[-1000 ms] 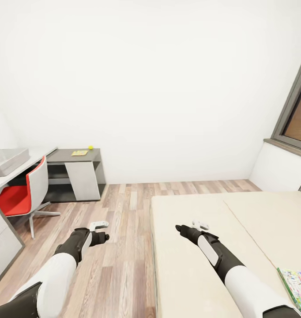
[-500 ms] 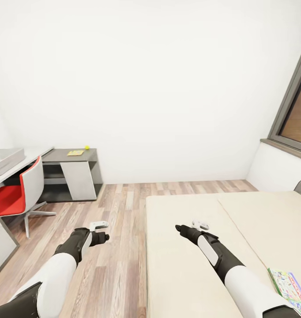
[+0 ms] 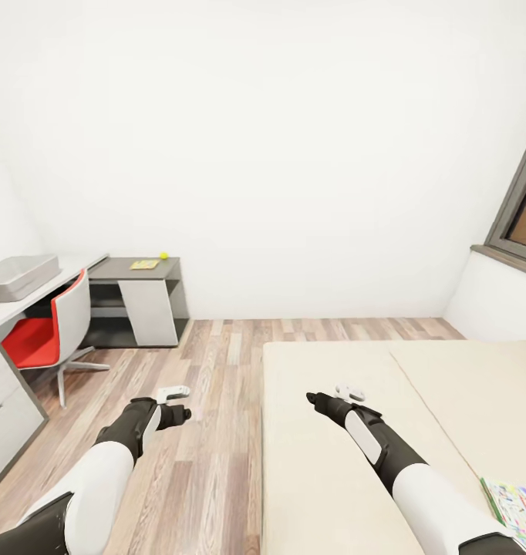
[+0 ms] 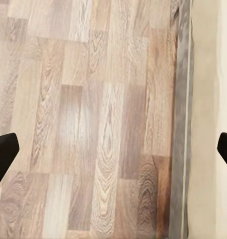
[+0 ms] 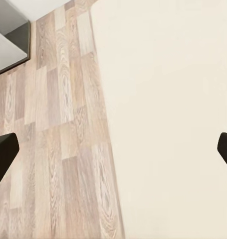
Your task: Put all the toys in the child's room - the three board games (two on the bed and one on the table), the two jigsaw puzzles on the table, and the tennis ball on the table - inside the toy box on the table in the child's room.
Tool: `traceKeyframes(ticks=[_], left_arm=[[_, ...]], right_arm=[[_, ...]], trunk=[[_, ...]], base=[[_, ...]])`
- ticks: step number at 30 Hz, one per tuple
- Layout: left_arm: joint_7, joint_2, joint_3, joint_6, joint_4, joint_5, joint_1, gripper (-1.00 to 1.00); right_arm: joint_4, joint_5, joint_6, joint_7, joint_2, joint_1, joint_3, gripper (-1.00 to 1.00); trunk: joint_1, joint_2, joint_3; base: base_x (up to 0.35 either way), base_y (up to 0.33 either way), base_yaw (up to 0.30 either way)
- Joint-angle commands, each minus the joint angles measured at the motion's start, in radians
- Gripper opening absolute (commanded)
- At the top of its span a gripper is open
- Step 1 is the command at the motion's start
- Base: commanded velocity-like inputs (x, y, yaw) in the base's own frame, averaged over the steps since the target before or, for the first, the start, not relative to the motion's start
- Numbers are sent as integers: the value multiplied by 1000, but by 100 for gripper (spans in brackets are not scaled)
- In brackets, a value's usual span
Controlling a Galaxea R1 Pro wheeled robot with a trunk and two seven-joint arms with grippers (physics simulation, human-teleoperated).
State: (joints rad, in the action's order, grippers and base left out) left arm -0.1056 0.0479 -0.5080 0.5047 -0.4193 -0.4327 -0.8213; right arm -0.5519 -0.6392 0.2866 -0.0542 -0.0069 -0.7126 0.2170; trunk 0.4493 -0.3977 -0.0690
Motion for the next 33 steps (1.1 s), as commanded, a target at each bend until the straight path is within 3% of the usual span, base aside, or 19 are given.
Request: traceKeyframes(ticks=[1, 33], left_arm=[[-8, 1, -7, 5, -3, -11, -1, 100], [-8, 6, -7, -22, -1, -11, -1, 100]], right_arm=[[-2, -5, 3, -6, -1, -1, 4, 100], [-2, -5, 3, -6, -1, -1, 5, 100]], trunk=[[1, -2, -2], [1, -2, -2]], base=[[0, -1, 49], [0, 0, 4]])
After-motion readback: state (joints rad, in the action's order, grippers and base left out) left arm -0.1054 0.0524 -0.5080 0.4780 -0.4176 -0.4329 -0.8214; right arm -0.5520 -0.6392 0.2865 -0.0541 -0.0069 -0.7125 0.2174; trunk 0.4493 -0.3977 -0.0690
